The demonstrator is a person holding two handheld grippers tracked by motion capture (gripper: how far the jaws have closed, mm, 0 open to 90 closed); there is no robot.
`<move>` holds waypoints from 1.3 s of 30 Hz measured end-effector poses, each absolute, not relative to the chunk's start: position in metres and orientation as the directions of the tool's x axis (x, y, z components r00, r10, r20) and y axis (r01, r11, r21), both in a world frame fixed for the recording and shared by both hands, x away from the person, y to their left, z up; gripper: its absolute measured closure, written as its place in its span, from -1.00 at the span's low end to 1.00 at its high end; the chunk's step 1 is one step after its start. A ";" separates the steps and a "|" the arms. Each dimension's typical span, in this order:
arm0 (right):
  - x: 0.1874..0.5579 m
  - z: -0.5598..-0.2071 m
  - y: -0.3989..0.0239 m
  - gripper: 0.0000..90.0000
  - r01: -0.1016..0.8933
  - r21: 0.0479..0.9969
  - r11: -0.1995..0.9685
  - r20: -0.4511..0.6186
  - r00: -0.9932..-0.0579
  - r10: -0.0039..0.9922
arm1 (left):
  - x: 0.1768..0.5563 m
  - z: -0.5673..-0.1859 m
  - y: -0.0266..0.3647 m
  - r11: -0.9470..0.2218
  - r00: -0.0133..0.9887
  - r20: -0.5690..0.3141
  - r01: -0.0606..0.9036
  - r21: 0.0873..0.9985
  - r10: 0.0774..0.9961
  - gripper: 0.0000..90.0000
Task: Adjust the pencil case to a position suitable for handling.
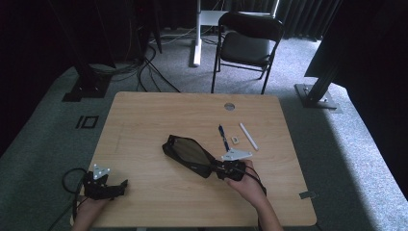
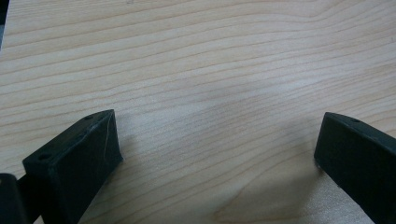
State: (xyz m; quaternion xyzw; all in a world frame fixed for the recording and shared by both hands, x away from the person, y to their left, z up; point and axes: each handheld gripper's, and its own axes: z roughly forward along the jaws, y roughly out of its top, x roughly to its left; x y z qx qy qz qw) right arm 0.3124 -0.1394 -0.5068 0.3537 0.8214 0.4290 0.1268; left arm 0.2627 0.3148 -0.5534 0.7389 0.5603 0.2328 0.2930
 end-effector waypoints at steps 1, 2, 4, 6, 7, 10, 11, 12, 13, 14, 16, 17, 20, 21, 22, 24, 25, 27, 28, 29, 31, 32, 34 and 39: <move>0.312 -0.507 -0.142 0.62 0.471 0.793 0.387 0.092 -0.720 0.688 | 0.263 -0.553 0.315 -0.200 0.264 0.016 0.692 0.694 0.964 -0.99; 0.310 -0.507 -0.145 0.62 0.472 0.794 0.383 0.093 -0.717 0.691 | 0.263 -0.553 0.315 -0.200 0.264 0.016 0.692 0.694 0.964 -0.99; 0.308 -0.507 -0.152 0.62 0.482 0.790 0.378 0.102 -0.712 0.694 | 0.263 -0.553 0.315 -0.200 0.264 0.016 0.692 0.694 0.964 -0.99; 0.306 -0.507 -0.158 0.62 0.485 0.789 0.376 0.102 -0.708 0.699 | 0.263 -0.553 0.315 -0.200 0.264 0.016 0.692 0.694 0.964 -0.99; 0.304 -0.507 -0.161 0.62 0.486 0.787 0.380 0.101 -0.708 0.699 | 0.263 -0.553 0.315 -0.201 0.264 0.016 0.692 0.694 0.964 -0.99; 0.300 -0.506 -0.171 0.62 0.488 0.784 0.384 0.095 -0.705 0.703 | 0.263 -0.553 0.315 -0.201 0.264 0.016 0.691 0.694 0.964 -0.99; 0.299 -0.506 -0.174 0.62 0.491 0.783 0.382 0.094 -0.700 0.708 | 0.263 -0.553 0.315 -0.201 0.264 0.016 0.692 0.694 0.964 -0.99; 0.297 -0.507 -0.177 0.62 0.494 0.782 0.379 0.093 -0.695 0.713 | 0.263 -0.553 0.315 -0.200 0.264 0.016 0.691 0.694 0.964 -0.99; 0.296 -0.507 -0.180 0.62 0.497 0.780 0.379 0.094 -0.693 0.715 | 0.263 -0.553 0.315 -0.201 0.264 0.016 0.691 0.694 0.964 -0.99; 0.295 -0.507 -0.183 0.62 0.499 0.781 0.376 0.096 -0.691 0.717 | 0.263 -0.553 0.315 -0.201 0.264 0.016 0.691 0.694 0.964 -0.99; 0.292 -0.507 -0.189 0.62 0.501 0.778 0.379 0.092 -0.687 0.720 | 0.263 -0.553 0.315 -0.200 0.264 0.016 0.692 0.694 0.964 -0.99; 0.290 -0.507 -0.192 0.62 0.503 0.778 0.377 0.091 -0.684 0.724 | 0.263 -0.553 0.315 -0.201 0.264 0.016 0.692 0.694 0.964 -0.99; 0.286 -0.507 -0.201 0.62 0.509 0.777 0.371 0.093 -0.676 0.731 | 0.263 -0.553 0.315 -0.201 0.264 0.016 0.691 0.694 0.964 -0.99; 0.284 -0.507 -0.204 0.62 0.514 0.775 0.367 0.098 -0.672 0.734 | 0.263 -0.553 0.315 -0.201 0.264 0.016 0.691 0.694 0.964 -0.99; 0.283 -0.507 -0.206 0.62 0.516 0.774 0.368 0.100 -0.673 0.733 | 0.263 -0.553 0.315 -0.201 0.264 0.016 0.691 0.694 0.964 -0.99; 0.281 -0.507 -0.210 0.62 0.520 0.774 0.362 0.105 -0.668 0.736 | 0.263 -0.553 0.315 -0.201 0.264 0.016 0.692 0.694 0.964 -0.99; 0.280 -0.507 -0.212 0.62 0.520 0.773 0.364 0.102 -0.668 0.737 | 0.263 -0.553 0.315 -0.200 0.264 0.015 0.692 0.694 0.964 -0.99; 0.277 -0.507 -0.215 0.62 0.522 0.773 0.360 0.103 -0.663 0.741 | 0.263 -0.553 0.315 -0.200 0.264 0.016 0.691 0.694 0.964 -0.99; 0.276 -0.507 -0.217 0.62 0.522 0.772 0.363 0.100 -0.663 0.742 | 0.263 -0.553 0.315 -0.200 0.264 0.015 0.691 0.694 0.964 -0.99; 0.275 -0.507 -0.219 0.62 0.523 0.773 0.359 0.100 -0.659 0.745 | 0.263 -0.553 0.315 -0.200 0.264 0.016 0.691 0.694 0.964 -0.99; 0.273 -0.507 -0.223 0.62 0.526 0.771 0.359 0.105 -0.660 0.744 | 0.263 -0.553 0.315 -0.201 0.264 0.016 0.691 0.694 0.964 -0.99; 0.271 -0.507 -0.225 0.62 0.528 0.771 0.355 0.107 -0.657 0.746 | 0.263 -0.553 0.315 -0.201 0.264 0.016 0.691 0.694 0.964 -0.99; 0.269 -0.507 -0.228 0.62 0.534 0.768 0.352 0.111 -0.653 0.749 | 0.263 -0.553 0.315 -0.201 0.264 0.016 0.691 0.694 0.964 -0.99; 0.262 -0.506 -0.240 0.62 0.540 0.765 0.351 0.104 -0.641 0.760 | 0.263 -0.553 0.315 -0.201 0.264 0.016 0.692 0.694 0.964 -0.99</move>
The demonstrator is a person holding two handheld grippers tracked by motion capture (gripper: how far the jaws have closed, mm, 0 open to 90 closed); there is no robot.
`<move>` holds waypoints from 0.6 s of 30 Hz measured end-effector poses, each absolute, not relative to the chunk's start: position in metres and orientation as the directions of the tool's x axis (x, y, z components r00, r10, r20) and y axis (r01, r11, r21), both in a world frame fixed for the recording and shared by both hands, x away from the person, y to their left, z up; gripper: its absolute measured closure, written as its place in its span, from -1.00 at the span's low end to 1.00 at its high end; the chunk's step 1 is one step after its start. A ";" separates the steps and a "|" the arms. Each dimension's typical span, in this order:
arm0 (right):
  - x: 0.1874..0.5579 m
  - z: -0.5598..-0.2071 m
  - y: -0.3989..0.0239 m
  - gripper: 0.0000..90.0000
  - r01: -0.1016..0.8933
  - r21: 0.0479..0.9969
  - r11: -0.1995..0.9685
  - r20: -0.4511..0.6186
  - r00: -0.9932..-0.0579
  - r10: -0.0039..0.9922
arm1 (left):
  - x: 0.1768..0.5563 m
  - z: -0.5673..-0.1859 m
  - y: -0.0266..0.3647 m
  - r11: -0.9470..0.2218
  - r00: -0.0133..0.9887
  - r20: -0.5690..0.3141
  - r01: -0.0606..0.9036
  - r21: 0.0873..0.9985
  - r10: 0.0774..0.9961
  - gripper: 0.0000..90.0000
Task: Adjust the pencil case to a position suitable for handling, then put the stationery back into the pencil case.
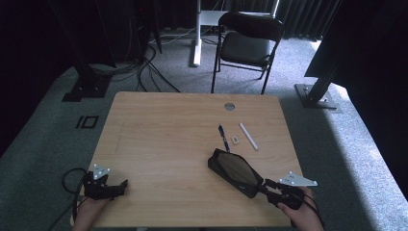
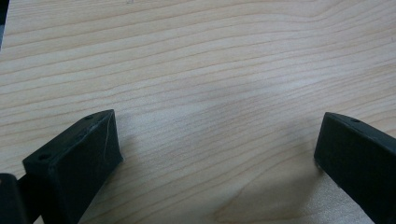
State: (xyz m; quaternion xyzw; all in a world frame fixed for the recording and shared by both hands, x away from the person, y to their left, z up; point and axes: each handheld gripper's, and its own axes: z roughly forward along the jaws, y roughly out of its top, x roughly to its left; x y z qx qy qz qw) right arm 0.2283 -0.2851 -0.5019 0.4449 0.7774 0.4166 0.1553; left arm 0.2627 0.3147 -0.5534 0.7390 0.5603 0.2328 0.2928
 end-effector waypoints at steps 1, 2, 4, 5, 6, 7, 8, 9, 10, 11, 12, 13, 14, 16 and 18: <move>0.228 -0.502 -0.285 0.29 0.560 0.786 0.261 0.126 -0.559 0.820 | 0.263 -0.553 0.315 -0.200 0.264 0.016 0.692 0.694 0.964 -0.99; 0.228 -0.502 -0.285 0.29 0.560 0.787 0.259 0.127 -0.558 0.820 | 0.263 -0.553 0.315 -0.201 0.264 0.016 0.692 0.694 0.964 -0.99; 0.228 -0.502 -0.285 0.27 0.559 0.788 0.258 0.130 -0.560 0.818 | 0.263 -0.553 0.315 -0.201 0.264 0.016 0.691 0.694 0.964 -0.99; 0.228 -0.502 -0.285 0.26 0.559 0.788 0.257 0.130 -0.560 0.818 | 0.263 -0.553 0.315 -0.200 0.264 0.016 0.691 0.694 0.964 -0.99; 0.228 -0.502 -0.285 0.26 0.559 0.789 0.255 0.132 -0.560 0.818 | 0.263 -0.553 0.315 -0.201 0.264 0.016 0.692 0.694 0.964 -0.99; 0.227 -0.502 -0.285 0.26 0.555 0.791 0.258 0.129 -0.563 0.816 | 0.263 -0.553 0.315 -0.201 0.264 0.016 0.691 0.694 0.964 -0.99; 0.227 -0.501 -0.285 0.24 0.556 0.791 0.256 0.131 -0.563 0.816 | 0.263 -0.553 0.315 -0.200 0.264 0.016 0.691 0.694 0.964 -0.99; 0.227 -0.500 -0.285 0.24 0.552 0.794 0.256 0.129 -0.564 0.815 | 0.263 -0.553 0.315 -0.201 0.264 0.016 0.691 0.694 0.964 -0.99; 0.226 -0.499 -0.285 0.24 0.550 0.795 0.255 0.131 -0.567 0.814 | 0.263 -0.553 0.315 -0.201 0.264 0.016 0.691 0.694 0.964 -0.99; 0.226 -0.497 -0.286 0.23 0.545 0.798 0.257 0.127 -0.569 0.813 | 0.263 -0.553 0.315 -0.201 0.264 0.016 0.692 0.694 0.964 -0.99; 0.226 -0.495 -0.286 0.22 0.542 0.801 0.255 0.128 -0.570 0.812 | 0.263 -0.553 0.315 -0.201 0.264 0.016 0.691 0.694 0.964 -0.99; 0.226 -0.494 -0.287 0.21 0.537 0.805 0.252 0.129 -0.573 0.810 | 0.263 -0.553 0.315 -0.201 0.264 0.016 0.691 0.694 0.964 -0.99; 0.226 -0.492 -0.287 0.20 0.535 0.807 0.249 0.130 -0.573 0.809 | 0.263 -0.553 0.315 -0.201 0.264 0.016 0.691 0.694 0.964 -0.99; 0.227 -0.486 -0.290 0.16 0.524 0.818 0.240 0.129 -0.572 0.810 | 0.263 -0.553 0.315 -0.201 0.264 0.016 0.691 0.694 0.964 -0.99; 0.228 -0.481 -0.292 0.14 0.514 0.828 0.225 0.133 -0.568 0.812 | 0.263 -0.553 0.315 -0.201 0.264 0.016 0.692 0.694 0.964 -0.99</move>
